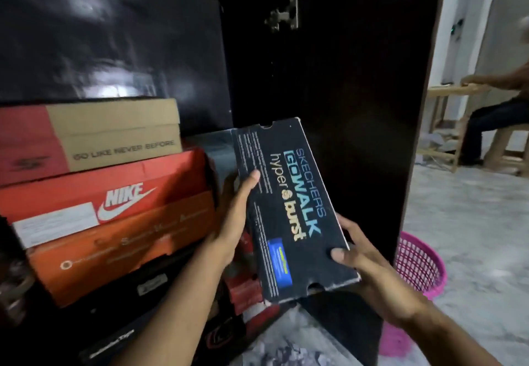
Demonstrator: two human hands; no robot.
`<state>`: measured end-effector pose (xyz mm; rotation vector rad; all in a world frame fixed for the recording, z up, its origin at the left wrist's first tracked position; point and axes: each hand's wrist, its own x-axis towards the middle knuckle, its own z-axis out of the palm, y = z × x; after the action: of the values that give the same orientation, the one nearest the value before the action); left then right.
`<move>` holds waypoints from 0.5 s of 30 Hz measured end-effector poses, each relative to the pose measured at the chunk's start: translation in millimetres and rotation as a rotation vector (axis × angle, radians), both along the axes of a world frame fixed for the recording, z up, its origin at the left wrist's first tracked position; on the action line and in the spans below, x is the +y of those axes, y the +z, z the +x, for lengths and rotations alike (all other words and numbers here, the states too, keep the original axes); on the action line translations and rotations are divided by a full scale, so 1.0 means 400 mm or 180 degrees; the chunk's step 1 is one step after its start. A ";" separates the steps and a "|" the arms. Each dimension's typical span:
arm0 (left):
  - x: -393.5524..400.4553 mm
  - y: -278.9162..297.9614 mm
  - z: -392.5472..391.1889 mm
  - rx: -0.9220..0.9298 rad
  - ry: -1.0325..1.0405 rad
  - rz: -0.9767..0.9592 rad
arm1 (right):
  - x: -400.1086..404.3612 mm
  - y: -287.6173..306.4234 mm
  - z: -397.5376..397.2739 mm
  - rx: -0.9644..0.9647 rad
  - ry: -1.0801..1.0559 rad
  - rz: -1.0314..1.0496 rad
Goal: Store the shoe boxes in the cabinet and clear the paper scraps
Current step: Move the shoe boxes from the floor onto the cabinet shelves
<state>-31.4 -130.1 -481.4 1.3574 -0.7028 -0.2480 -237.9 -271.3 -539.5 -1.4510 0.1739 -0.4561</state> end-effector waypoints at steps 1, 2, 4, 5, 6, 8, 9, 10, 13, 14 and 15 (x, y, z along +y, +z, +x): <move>0.006 0.039 0.014 -0.0060 0.0111 -0.0033 | 0.003 0.042 0.030 -0.0043 -0.0046 0.0040; 0.012 0.075 0.025 -0.0155 0.0249 -0.0103 | 0.004 0.083 0.060 -0.0060 -0.0113 0.0074; 0.033 0.136 0.030 -0.0451 0.0520 -0.0268 | -0.001 0.158 0.121 0.0003 -0.0240 0.0255; 0.045 0.156 0.031 -0.0670 0.0623 -0.0347 | -0.007 0.195 0.155 0.0077 -0.0264 0.0314; 0.056 0.170 0.035 -0.0978 0.0714 -0.0419 | -0.015 0.232 0.189 0.0178 -0.0288 0.0353; 0.073 0.187 0.050 -0.1751 0.0879 -0.0294 | -0.034 0.305 0.254 0.0362 -0.0339 0.0406; 0.075 0.195 0.062 -0.2075 0.0944 -0.0158 | -0.042 0.338 0.285 0.0437 -0.0336 0.0407; 0.073 0.203 0.073 -0.2323 0.1005 -0.0030 | -0.048 0.368 0.315 0.0490 -0.0320 0.0389; 0.045 0.225 0.093 -0.2763 0.1236 0.0340 | -0.052 0.427 0.394 0.0715 -0.0362 0.0345; 0.031 0.223 0.109 -0.2877 0.1312 0.0533 | -0.050 0.435 0.417 0.0785 -0.0407 0.0310; 0.018 0.220 0.127 -0.2968 0.1385 0.0753 | -0.049 0.439 0.438 0.0811 -0.0438 0.0294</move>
<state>19.4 -122.8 -393.3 1.8107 -1.1282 0.7195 -62.6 -290.8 -363.8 -1.4083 0.4948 -0.3684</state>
